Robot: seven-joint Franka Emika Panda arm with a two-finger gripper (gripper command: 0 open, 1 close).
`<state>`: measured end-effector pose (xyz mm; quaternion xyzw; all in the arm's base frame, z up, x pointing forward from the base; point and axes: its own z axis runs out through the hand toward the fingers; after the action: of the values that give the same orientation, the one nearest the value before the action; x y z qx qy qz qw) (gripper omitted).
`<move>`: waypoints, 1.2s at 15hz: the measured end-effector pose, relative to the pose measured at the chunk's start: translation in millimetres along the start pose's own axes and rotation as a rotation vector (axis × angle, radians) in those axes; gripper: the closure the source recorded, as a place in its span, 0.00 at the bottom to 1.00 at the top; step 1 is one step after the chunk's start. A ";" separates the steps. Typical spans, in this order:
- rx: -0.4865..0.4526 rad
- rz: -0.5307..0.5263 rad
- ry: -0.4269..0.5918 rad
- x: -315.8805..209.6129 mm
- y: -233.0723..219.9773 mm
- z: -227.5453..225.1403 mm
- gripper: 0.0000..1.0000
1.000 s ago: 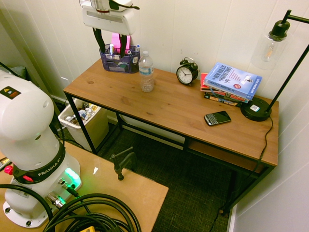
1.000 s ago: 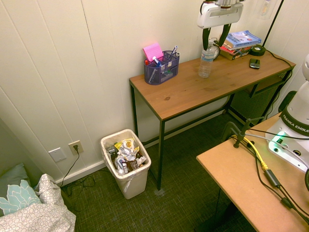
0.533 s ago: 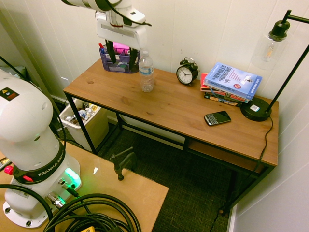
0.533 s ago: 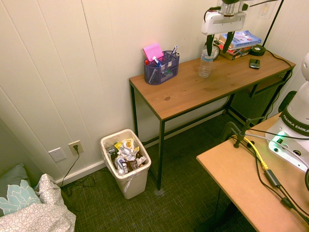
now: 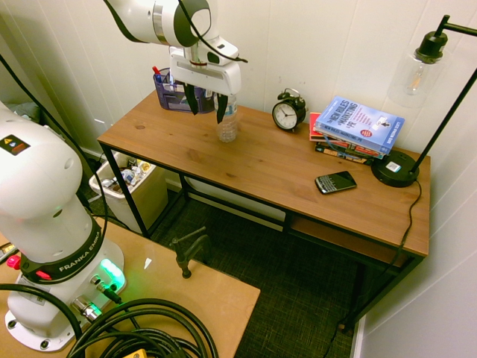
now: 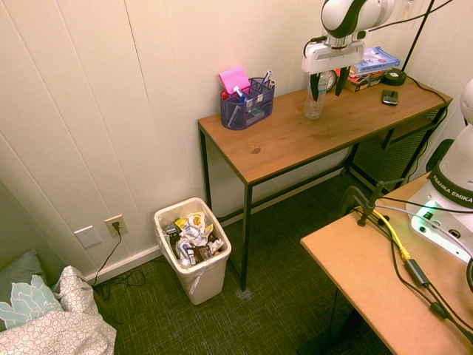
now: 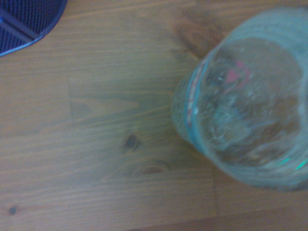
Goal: Throw the bottle in the trash bin
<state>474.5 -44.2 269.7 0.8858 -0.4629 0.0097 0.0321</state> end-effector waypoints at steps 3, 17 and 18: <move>0.017 0.020 0.031 9.9 3.1 -2.3 0.00; 0.134 0.037 0.068 29.7 -19.3 -1.8 1.00; 0.127 0.039 0.063 30.3 -17.9 2.6 1.00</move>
<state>506.5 -59.0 267.7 0.8761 -0.4774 0.0673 -0.0098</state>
